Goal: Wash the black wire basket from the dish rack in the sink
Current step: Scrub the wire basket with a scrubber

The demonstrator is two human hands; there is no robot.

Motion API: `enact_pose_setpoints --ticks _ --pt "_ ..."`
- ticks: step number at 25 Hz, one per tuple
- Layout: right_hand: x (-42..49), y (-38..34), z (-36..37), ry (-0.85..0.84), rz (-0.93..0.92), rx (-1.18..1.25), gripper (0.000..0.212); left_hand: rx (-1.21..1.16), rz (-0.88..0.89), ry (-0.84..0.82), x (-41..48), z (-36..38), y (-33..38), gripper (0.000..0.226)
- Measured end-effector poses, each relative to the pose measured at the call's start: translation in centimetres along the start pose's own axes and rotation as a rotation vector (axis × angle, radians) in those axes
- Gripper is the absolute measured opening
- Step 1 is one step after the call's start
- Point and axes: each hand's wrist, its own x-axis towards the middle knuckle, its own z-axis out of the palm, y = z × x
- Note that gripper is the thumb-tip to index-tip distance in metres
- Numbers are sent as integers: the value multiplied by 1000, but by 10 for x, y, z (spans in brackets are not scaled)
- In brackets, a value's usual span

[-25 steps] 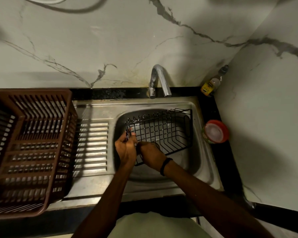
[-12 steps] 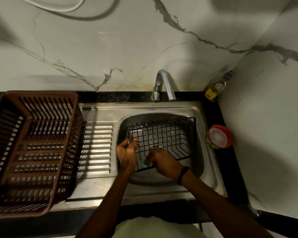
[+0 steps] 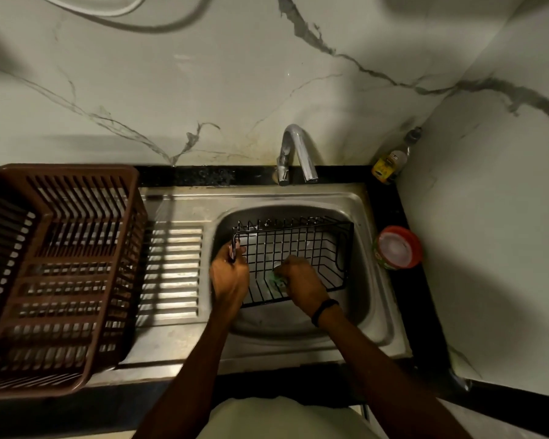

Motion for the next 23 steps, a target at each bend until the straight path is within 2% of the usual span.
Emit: enact_pose_setpoints --ticks 1,5,8,10,14,16,19,23 --pt "3 -1 3 3 53 1 22 30 9 -10 2 1 0 42" --pt "-15 11 7 -67 -15 -10 31 19 0 -56 8 -3 3 38" --pt "-13 17 9 9 46 9 28 -7 -7 -41 1 2 3 24" --pt "1 7 9 29 118 33 26 57 -20 -17 -1 11 7 22" --pt "-7 9 5 -111 -84 47 24 193 -24 76 12 10 8 28" --pt "-7 15 4 -93 -86 40 26 183 -19 85 13 6 5 32" --pt "15 11 9 -28 31 -1 22 162 12 83 5 6 9 39" --pt "-1 30 12 -171 -135 6 29 154 38 101 6 -6 8 57"
